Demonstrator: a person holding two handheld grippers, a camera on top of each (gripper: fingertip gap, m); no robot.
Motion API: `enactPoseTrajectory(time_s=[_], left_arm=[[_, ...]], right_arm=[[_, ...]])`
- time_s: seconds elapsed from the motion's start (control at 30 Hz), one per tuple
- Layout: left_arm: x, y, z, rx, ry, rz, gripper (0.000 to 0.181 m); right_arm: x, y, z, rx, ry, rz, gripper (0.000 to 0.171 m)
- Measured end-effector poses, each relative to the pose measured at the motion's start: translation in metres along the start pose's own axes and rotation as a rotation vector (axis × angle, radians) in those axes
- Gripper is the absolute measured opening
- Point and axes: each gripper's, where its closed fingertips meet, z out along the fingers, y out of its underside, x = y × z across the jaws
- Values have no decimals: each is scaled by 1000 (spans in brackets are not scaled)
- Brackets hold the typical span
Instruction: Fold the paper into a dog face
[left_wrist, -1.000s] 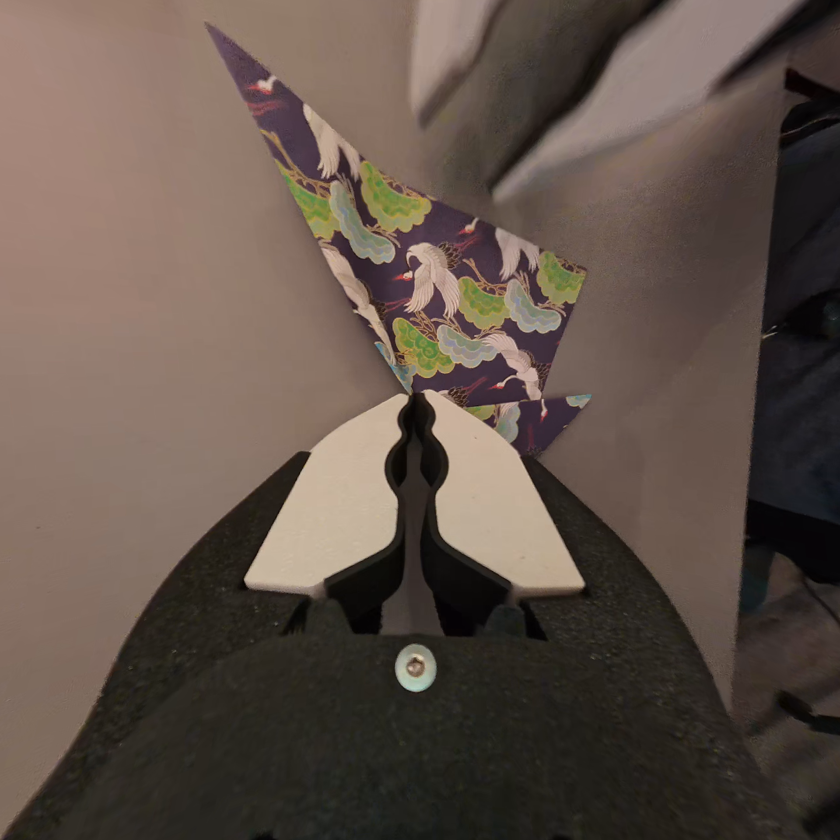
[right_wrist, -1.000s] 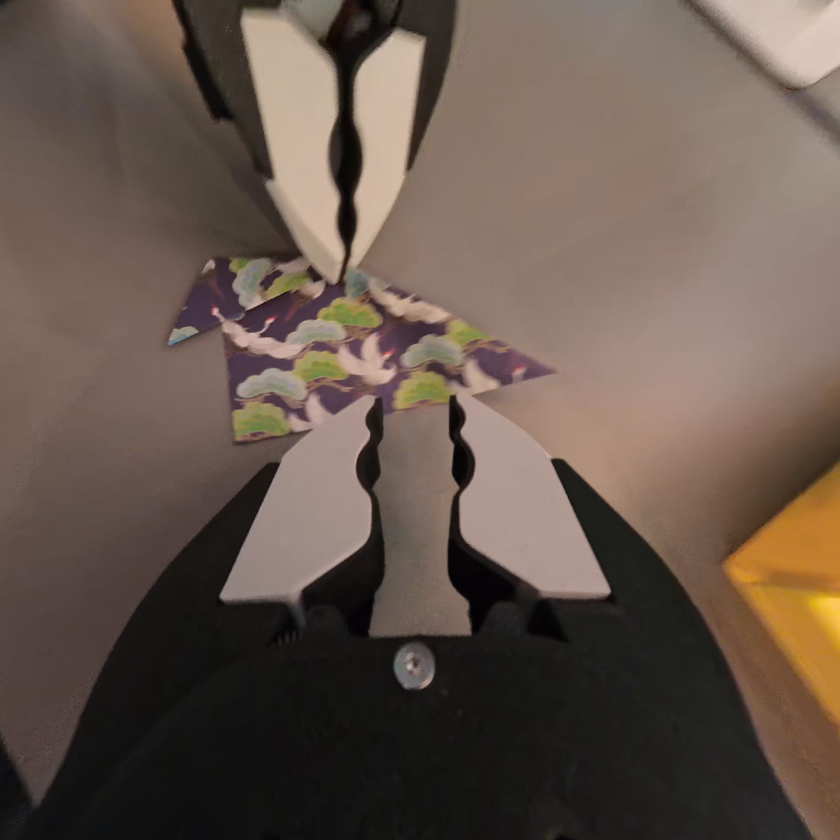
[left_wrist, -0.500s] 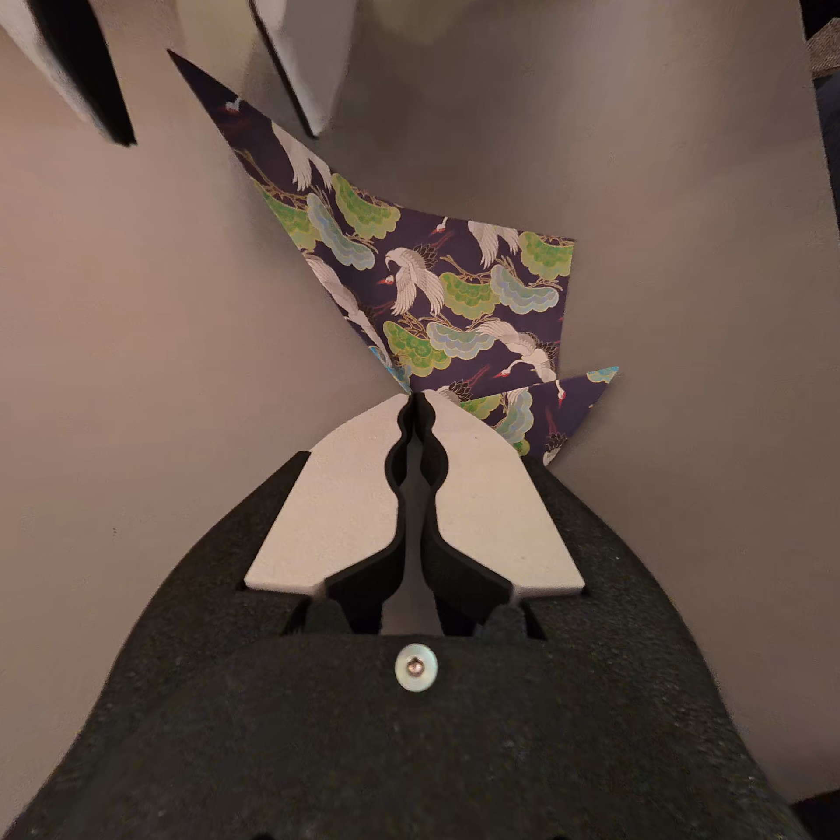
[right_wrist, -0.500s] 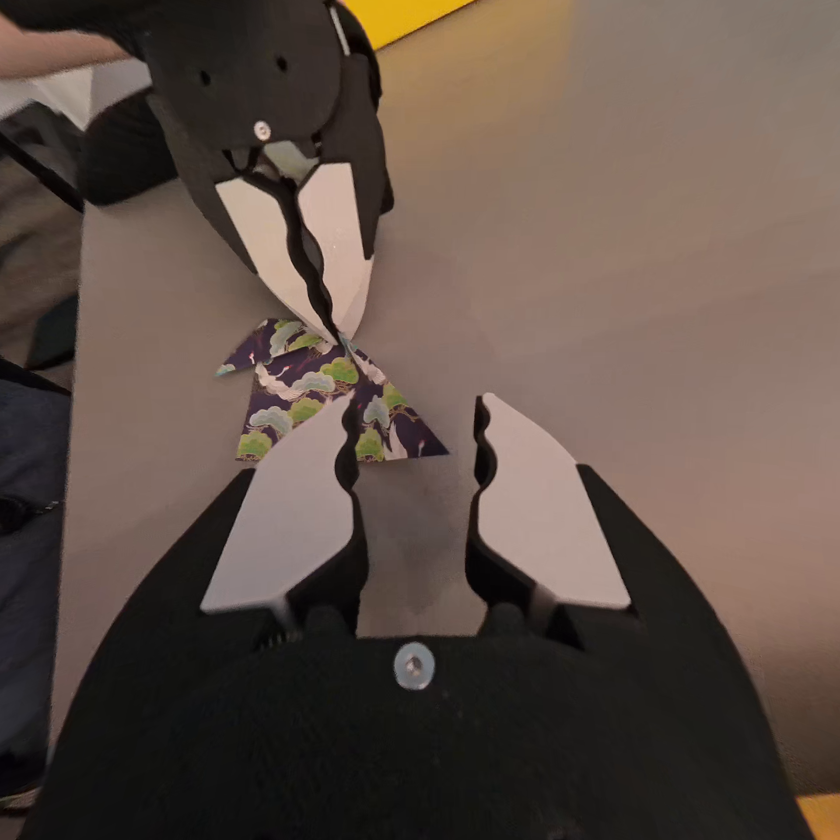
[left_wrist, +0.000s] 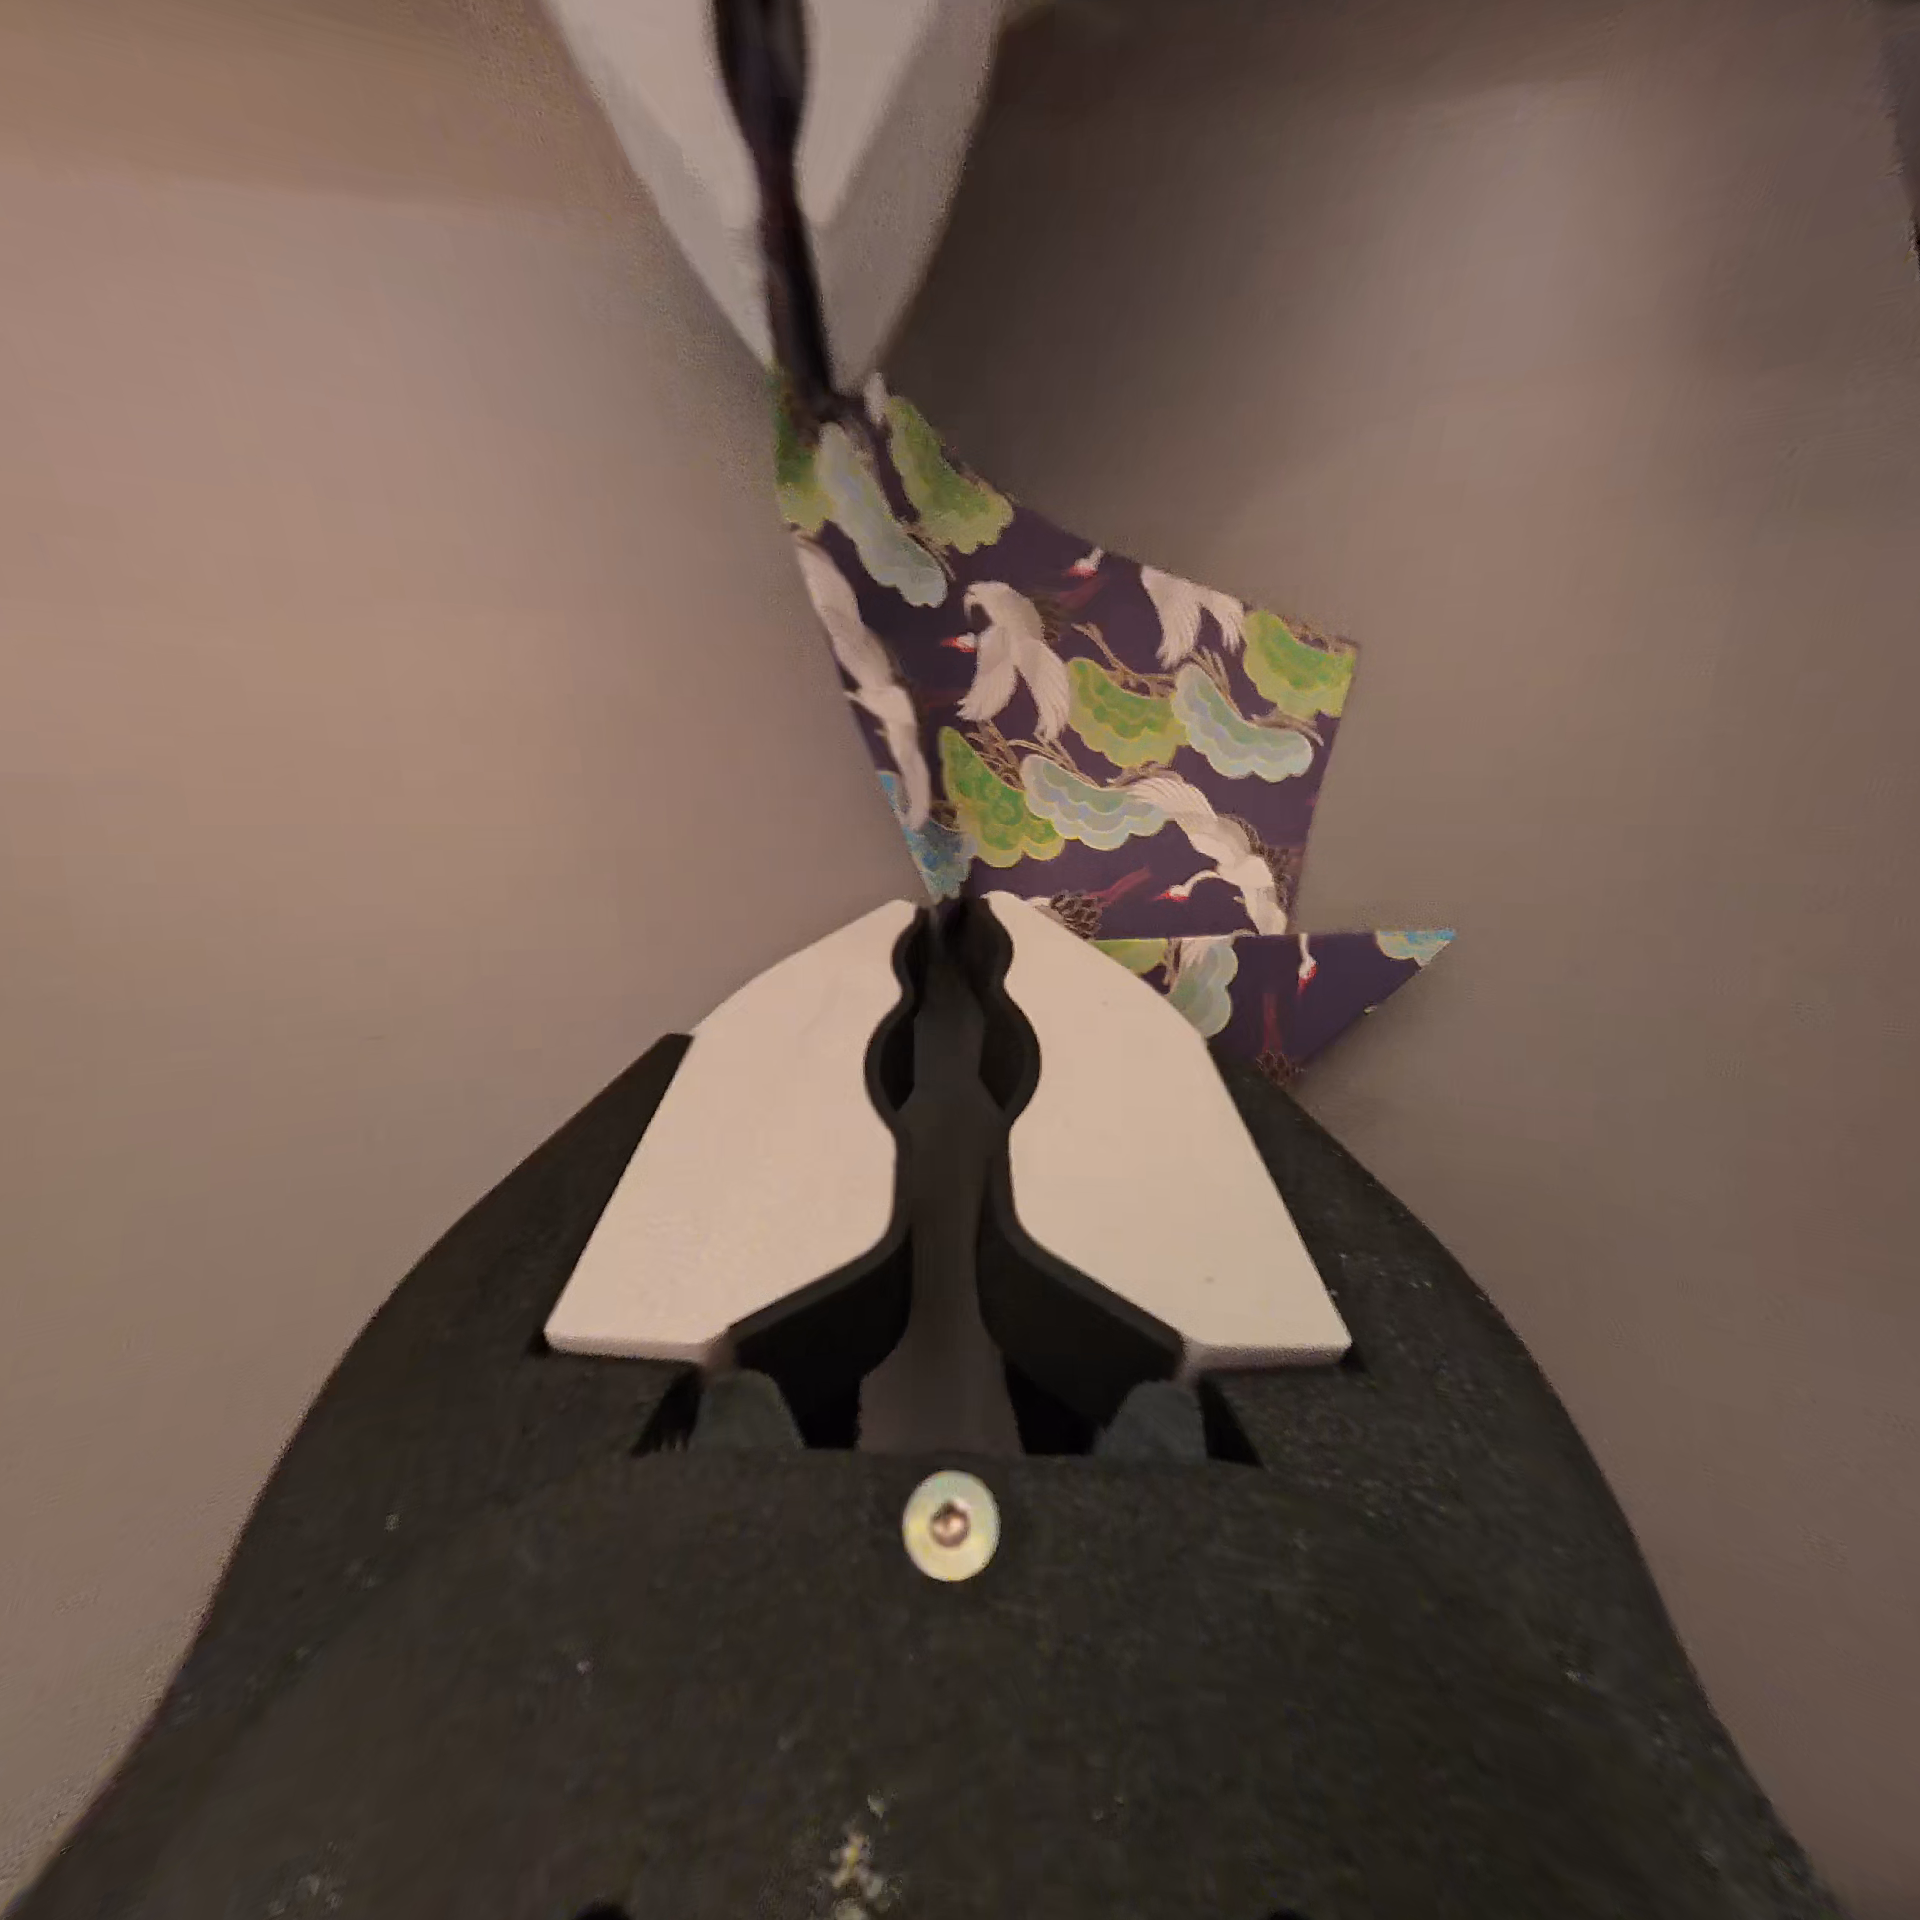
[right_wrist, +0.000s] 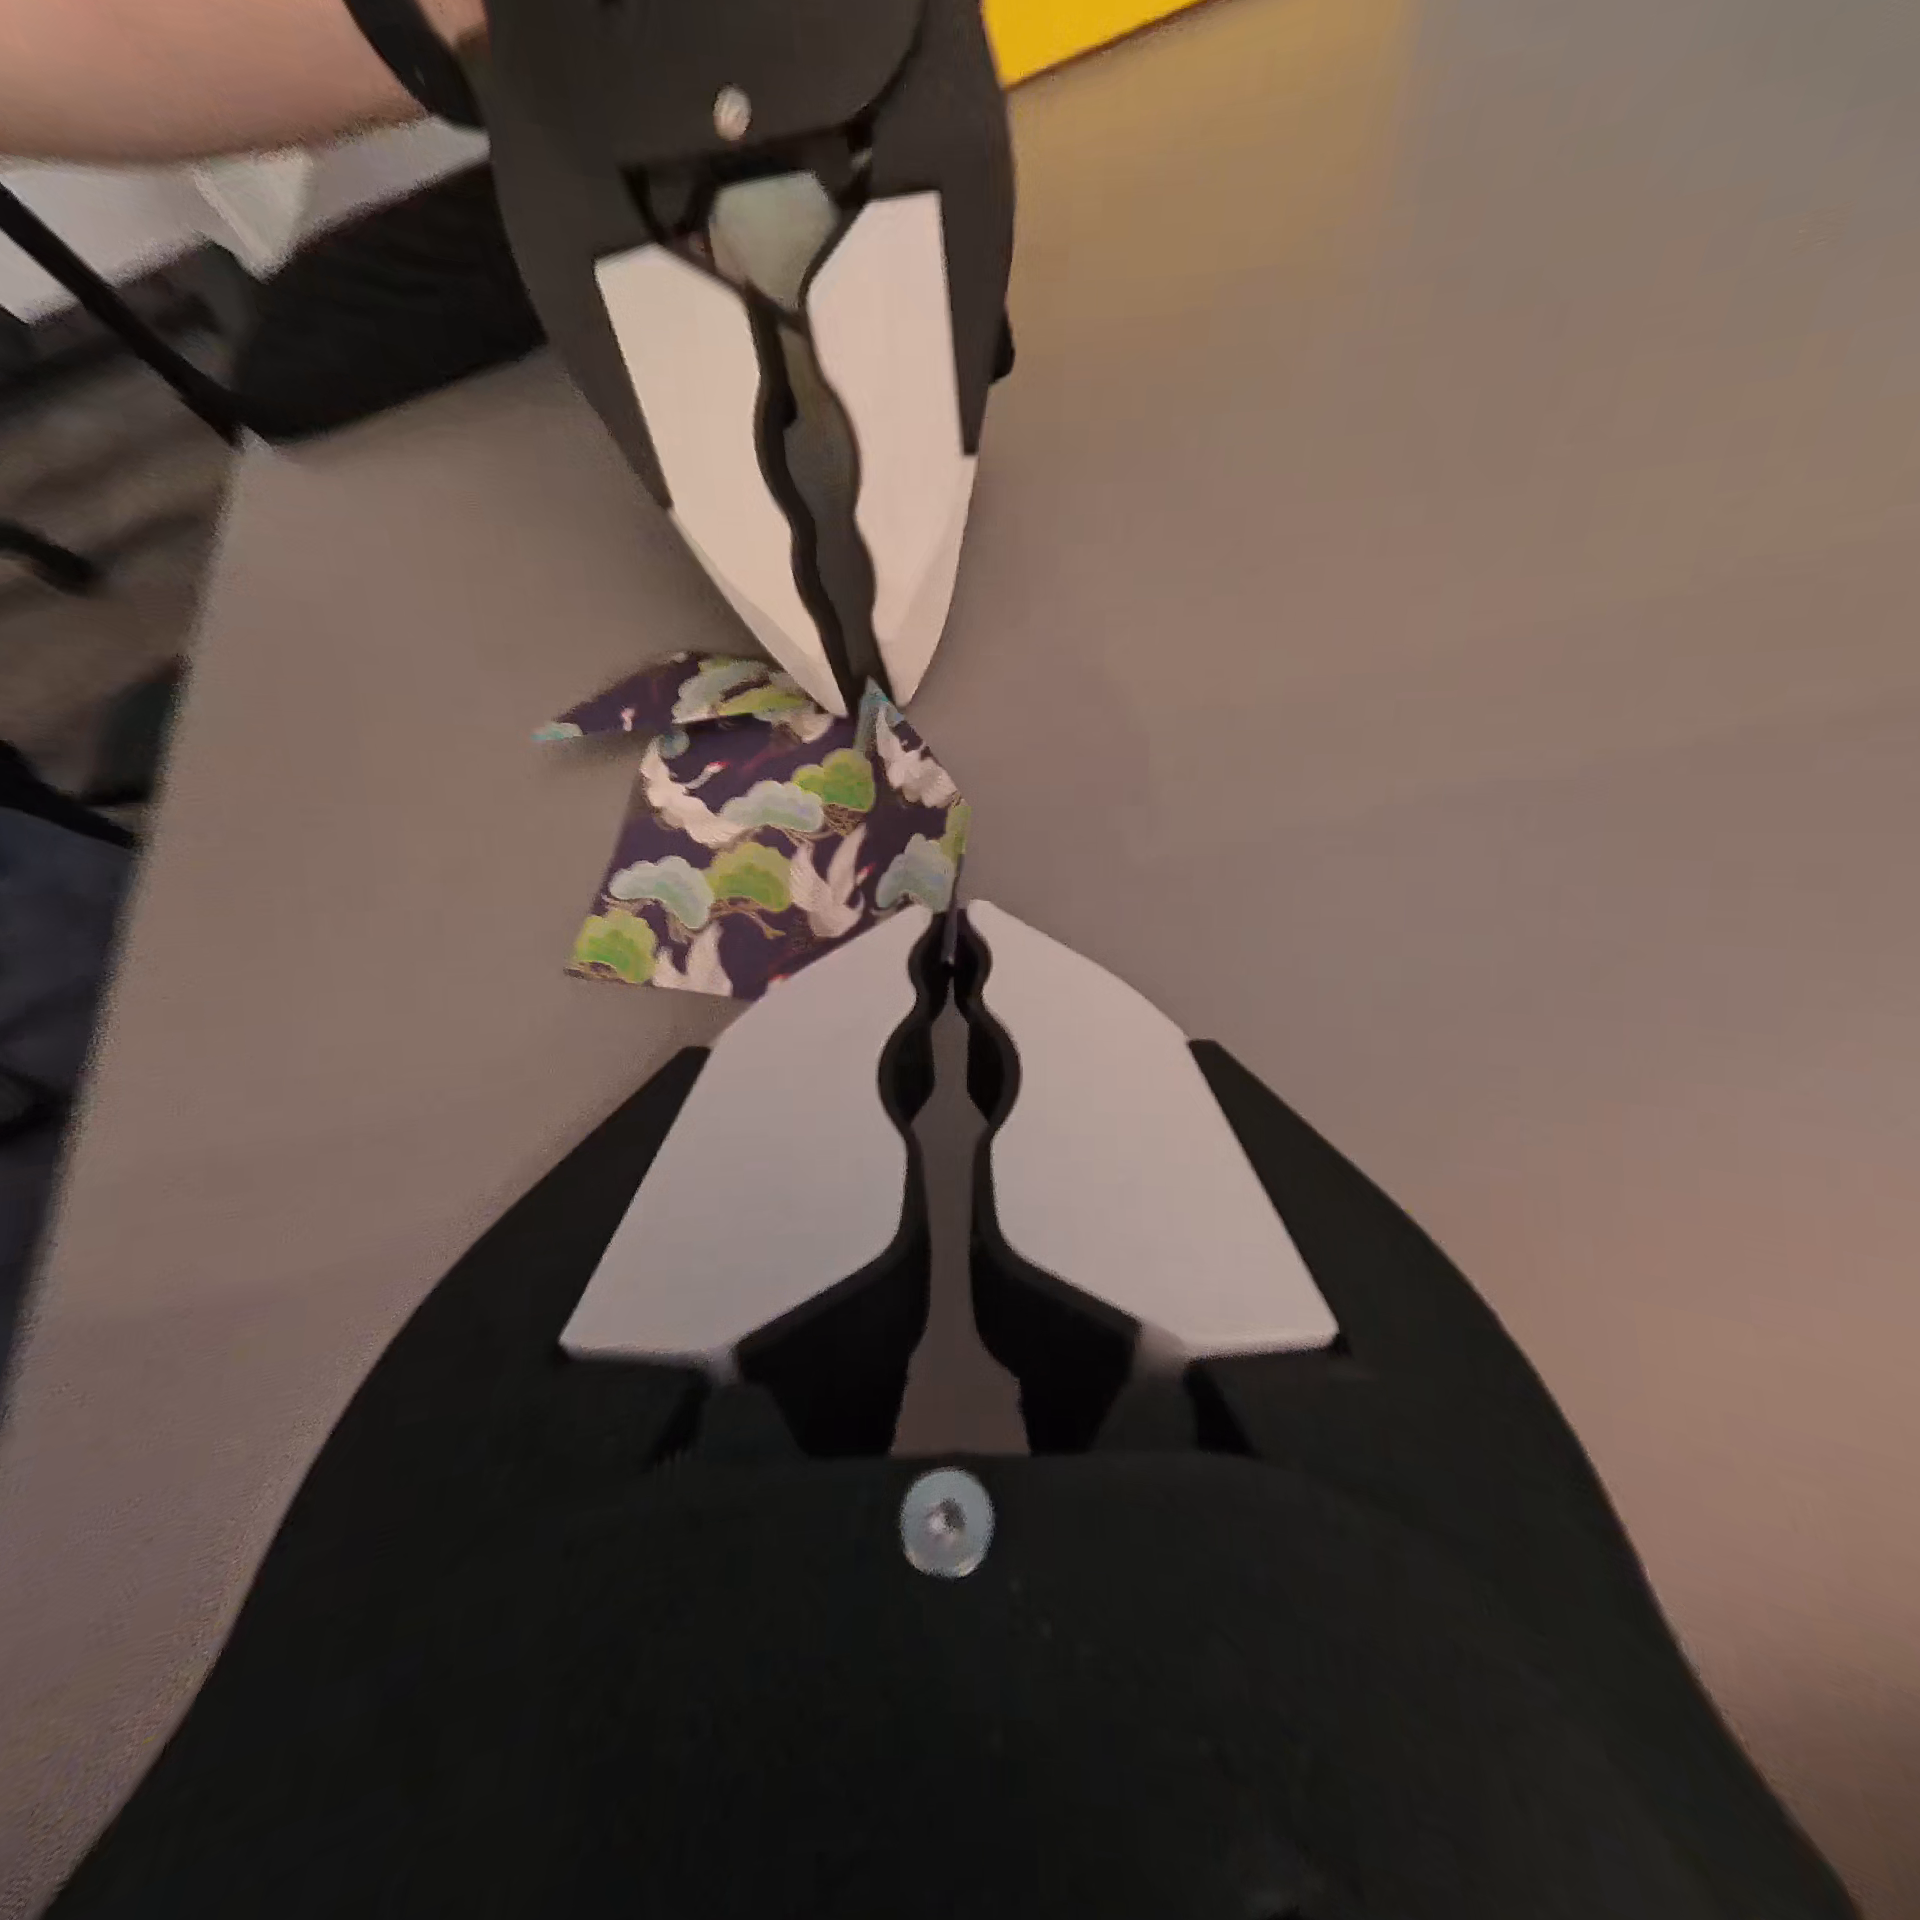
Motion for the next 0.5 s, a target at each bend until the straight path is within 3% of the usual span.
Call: enactPoseTrajectory(time_s=[0.13, 0.27, 0.4, 0.5], left_arm=[[-9, -18, -4, 105, 26, -82, 21], [-7, -33, 9, 86, 64, -85, 26], [-5, -37, 21, 35, 80, -93, 22], [-11, -47, 17, 98, 63, -150, 16]], right_arm=[[1, 3, 2, -32, 115, -154, 1], [-1, 4, 5, -55, 157, -223, 1], [4, 7, 4, -74, 195, -192, 1], [8, 8, 1, -56, 222, -153, 1]])
